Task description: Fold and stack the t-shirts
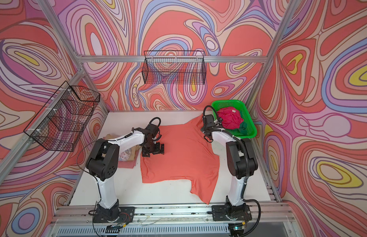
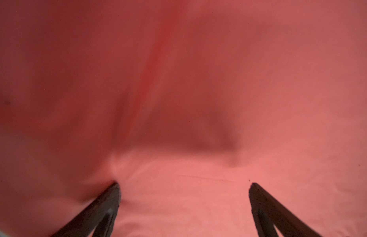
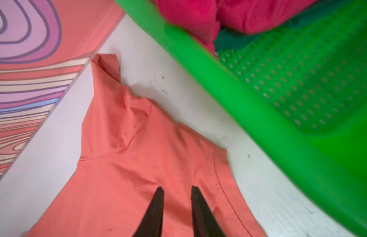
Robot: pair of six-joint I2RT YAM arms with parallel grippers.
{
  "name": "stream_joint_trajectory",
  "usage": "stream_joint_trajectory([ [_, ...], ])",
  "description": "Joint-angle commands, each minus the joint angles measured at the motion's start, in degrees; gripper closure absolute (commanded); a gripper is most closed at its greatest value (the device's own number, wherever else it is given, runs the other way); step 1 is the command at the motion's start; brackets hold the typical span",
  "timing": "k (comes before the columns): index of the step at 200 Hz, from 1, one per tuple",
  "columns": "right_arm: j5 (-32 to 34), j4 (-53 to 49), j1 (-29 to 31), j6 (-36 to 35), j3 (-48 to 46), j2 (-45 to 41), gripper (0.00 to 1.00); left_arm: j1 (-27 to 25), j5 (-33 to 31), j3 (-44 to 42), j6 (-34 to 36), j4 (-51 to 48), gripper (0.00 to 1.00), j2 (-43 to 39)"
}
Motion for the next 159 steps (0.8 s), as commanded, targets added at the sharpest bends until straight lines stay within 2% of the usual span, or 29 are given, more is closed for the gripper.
stream_joint_trajectory([
  [1,-2.0,0.1,0.2,1.5,0.2,4.0,0.81,0.2,0.5,-1.9,-0.3,-1.6,0.00,-0.5],
  [14,-1.8,-0.6,0.4,1.2,1.1,5.4,0.84,0.1,0.4,-2.1,-0.3,-1.4,0.00,-0.8],
  [58,0.9,-2.6,0.8,0.8,2.4,10.0,0.84,0.1,0.6,-2.3,-0.4,-1.0,0.00,-0.8],
  [91,7.2,-5.1,0.6,2.9,0.9,9.2,0.84,0.2,0.6,-2.3,-0.1,-1.0,0.00,-0.9],
  [159,8.0,-8.0,0.0,2.4,3.1,9.6,0.84,0.1,1.3,-2.8,0.3,0.0,0.00,-2.6],
])
